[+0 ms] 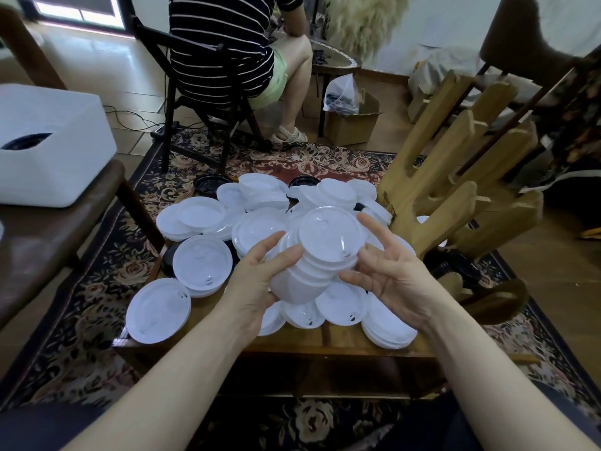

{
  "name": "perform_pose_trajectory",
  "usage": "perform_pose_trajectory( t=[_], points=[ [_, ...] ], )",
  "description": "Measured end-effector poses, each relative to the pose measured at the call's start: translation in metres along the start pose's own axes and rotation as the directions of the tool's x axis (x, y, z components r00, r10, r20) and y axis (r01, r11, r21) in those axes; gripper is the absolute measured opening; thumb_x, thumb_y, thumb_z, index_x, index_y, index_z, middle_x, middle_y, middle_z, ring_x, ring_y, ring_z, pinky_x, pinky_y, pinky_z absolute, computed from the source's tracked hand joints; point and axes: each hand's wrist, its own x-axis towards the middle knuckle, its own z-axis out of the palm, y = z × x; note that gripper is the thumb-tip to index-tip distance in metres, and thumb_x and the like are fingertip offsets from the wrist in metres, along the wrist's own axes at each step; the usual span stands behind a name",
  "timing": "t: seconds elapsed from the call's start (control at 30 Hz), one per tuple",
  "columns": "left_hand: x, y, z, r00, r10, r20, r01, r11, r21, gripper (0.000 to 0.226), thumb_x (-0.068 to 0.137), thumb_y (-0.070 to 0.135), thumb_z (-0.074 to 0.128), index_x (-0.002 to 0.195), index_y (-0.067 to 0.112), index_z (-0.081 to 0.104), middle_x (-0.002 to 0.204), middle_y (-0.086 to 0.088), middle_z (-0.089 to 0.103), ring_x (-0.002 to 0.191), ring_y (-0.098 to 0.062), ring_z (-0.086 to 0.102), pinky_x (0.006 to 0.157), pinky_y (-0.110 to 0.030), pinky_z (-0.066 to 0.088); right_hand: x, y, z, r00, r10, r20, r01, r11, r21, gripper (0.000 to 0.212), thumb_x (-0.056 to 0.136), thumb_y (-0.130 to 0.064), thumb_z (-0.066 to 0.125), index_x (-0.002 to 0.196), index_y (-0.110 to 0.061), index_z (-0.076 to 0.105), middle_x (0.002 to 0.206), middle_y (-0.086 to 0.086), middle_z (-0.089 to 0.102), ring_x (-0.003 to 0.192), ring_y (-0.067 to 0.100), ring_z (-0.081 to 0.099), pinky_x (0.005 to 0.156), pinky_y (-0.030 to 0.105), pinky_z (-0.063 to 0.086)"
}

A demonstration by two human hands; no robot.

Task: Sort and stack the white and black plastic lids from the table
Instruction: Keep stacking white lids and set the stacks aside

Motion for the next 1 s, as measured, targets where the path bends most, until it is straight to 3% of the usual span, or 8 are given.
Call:
perform_pose_trajectory(
  t=[0.17,0.23,0.37,0.5,0.6,0.77,0.9,1.0],
  points=[
    [0.002,-0.001,-0.003,1.0,-0.008,-0.014,0.008,1.0,-0.004,0.074,0.063,0.035,0.079,0.135,0.028,0.06,0.125,0.003,0.069,0.113,-0.017,0.064,0.079,-0.033,0.054,-0.003,0.003,0.003,0.996,-0.05,0.07,0.073,0.921,-0.382,0.084,0.075,-0.005,0.08,0.143,-0.033,0.04,0.091,0.005,0.071,0.08,0.02,0.065,0.062,0.029,0.053],
    [0.002,0.0,-0.004,1.0,-0.013,-0.001,0.013,1.0,0.006,0.074,0.063,0.036,0.078,0.134,0.028,0.06,0.125,0.003,0.07,0.112,-0.017,0.065,0.08,-0.033,0.054,-0.002,0.004,0.003,0.997,-0.08,0.019,0.079,0.867,-0.491,0.082,0.068,-0.014,0.087,0.136,-0.033,0.046,0.103,0.001,0.069,0.087,0.014,0.065,0.065,0.025,0.051],
    [0.002,0.002,-0.003,0.999,-0.029,0.038,0.028,0.999,0.027,0.068,0.064,0.034,0.077,0.131,0.027,0.064,0.123,0.001,0.071,0.112,-0.018,0.065,0.084,-0.036,0.057,-0.002,0.007,0.002,0.997,-0.076,0.005,0.065,0.813,-0.579,0.083,0.06,-0.032,0.088,0.131,-0.035,0.045,0.137,-0.014,0.05,0.118,0.004,0.056,0.091,0.03,0.054],
    [0.002,0.003,-0.001,0.997,-0.039,0.062,0.036,0.998,0.045,0.064,0.065,0.033,0.075,0.128,0.026,0.065,0.121,0.001,0.072,0.112,-0.019,0.065,0.09,-0.039,0.057,-0.004,0.008,0.004,0.984,-0.088,0.157,0.167,0.77,-0.616,0.101,0.068,-0.037,0.087,0.146,-0.05,0.025,0.15,-0.033,0.031,0.141,-0.007,0.027,0.109,0.035,0.039],
    [0.002,0.003,-0.003,0.996,-0.033,0.078,0.028,0.998,0.06,0.062,0.066,0.032,0.075,0.127,0.026,0.066,0.121,0.001,0.072,0.114,-0.019,0.065,0.094,-0.04,0.055,-0.005,0.005,0.009,0.977,-0.055,0.204,0.18,0.724,-0.666,0.093,0.073,-0.037,0.084,0.146,-0.053,0.029,0.149,-0.033,0.033,0.14,-0.008,0.028,0.114,0.034,0.034],
    [0.0,-0.001,0.0,0.996,-0.011,0.093,0.008,0.999,0.042,0.068,0.062,0.034,0.077,0.129,0.029,0.063,0.129,0.001,0.068,0.112,-0.016,0.067,0.086,-0.034,0.056,-0.005,0.009,0.022,0.981,-0.187,0.041,0.147,0.598,-0.788,0.085,0.063,-0.049,0.078,0.139,-0.048,0.038,0.137,-0.021,0.039,0.127,-0.011,0.034,0.1,0.018,0.038],
    [0.0,-0.003,0.003,0.995,-0.004,0.102,0.001,1.0,0.03,0.062,0.064,0.038,0.076,0.125,0.029,0.067,0.136,-0.001,0.063,0.118,-0.019,0.065,0.088,-0.035,0.056,-0.005,0.014,0.026,0.973,-0.228,0.023,0.149,0.554,-0.819,0.083,0.061,-0.059,0.071,0.136,-0.05,0.039,0.127,-0.016,0.041,0.123,-0.013,0.032,0.089,0.008,0.032],
    [0.0,-0.005,0.003,0.995,-0.029,0.095,0.028,1.0,0.014,0.061,0.068,0.037,0.073,0.127,0.025,0.065,0.127,0.0,0.07,0.116,-0.018,0.065,0.088,-0.035,0.055,-0.004,0.015,0.028,0.974,-0.226,0.017,0.143,0.553,-0.821,0.082,0.06,-0.062,0.069,0.135,-0.055,0.037,0.122,-0.018,0.039,0.117,-0.02,0.032,0.084,0.003,0.033]
  ],
)
